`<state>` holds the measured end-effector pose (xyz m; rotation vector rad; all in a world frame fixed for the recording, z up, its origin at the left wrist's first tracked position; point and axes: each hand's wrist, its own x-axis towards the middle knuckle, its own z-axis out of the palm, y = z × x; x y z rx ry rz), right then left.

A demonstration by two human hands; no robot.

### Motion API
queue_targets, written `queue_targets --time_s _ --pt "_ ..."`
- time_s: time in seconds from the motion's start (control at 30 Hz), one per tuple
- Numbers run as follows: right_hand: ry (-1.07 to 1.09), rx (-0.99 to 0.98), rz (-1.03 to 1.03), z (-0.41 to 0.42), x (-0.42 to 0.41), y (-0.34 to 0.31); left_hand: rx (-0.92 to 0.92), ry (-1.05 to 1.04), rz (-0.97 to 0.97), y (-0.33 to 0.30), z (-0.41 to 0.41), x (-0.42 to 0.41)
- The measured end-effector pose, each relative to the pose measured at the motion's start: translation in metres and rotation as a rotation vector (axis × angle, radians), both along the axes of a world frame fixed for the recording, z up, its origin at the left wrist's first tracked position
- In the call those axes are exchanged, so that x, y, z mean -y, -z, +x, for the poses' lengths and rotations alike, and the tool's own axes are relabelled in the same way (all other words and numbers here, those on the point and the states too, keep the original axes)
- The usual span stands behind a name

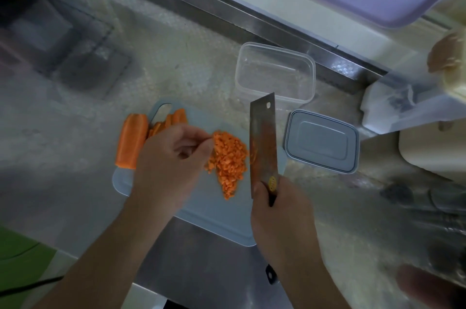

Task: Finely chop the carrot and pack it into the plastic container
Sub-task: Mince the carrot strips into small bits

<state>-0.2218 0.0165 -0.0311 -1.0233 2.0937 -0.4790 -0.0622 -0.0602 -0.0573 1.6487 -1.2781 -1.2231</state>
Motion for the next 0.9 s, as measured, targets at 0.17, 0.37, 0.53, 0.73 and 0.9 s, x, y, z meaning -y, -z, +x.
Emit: queue_targets --time_s 0.17,0.37,0.53,0.73,0.9 --pt "-0.121 0.013 -0.015 0.027 -0.003 -0.005 0.321 0.093 -0.008 0.025 0.031 -0.038" --pt "-0.184 -0.007 0.011 0.050 -0.006 -0.004 0.552 0.167 -0.192 0.041 0.037 -0.049" --pt "-0.194 -0.052 0.029 0.058 -0.010 -0.001 0.612 0.181 -0.336 0.051 0.031 -0.052" --pt "-0.207 -0.058 0.057 0.064 -0.012 0.006 0.637 0.198 -0.391 0.054 0.030 -0.050" --pt "-0.248 -0.127 0.114 0.072 -0.011 0.014 0.621 0.232 -0.404 0.056 0.033 -0.051"
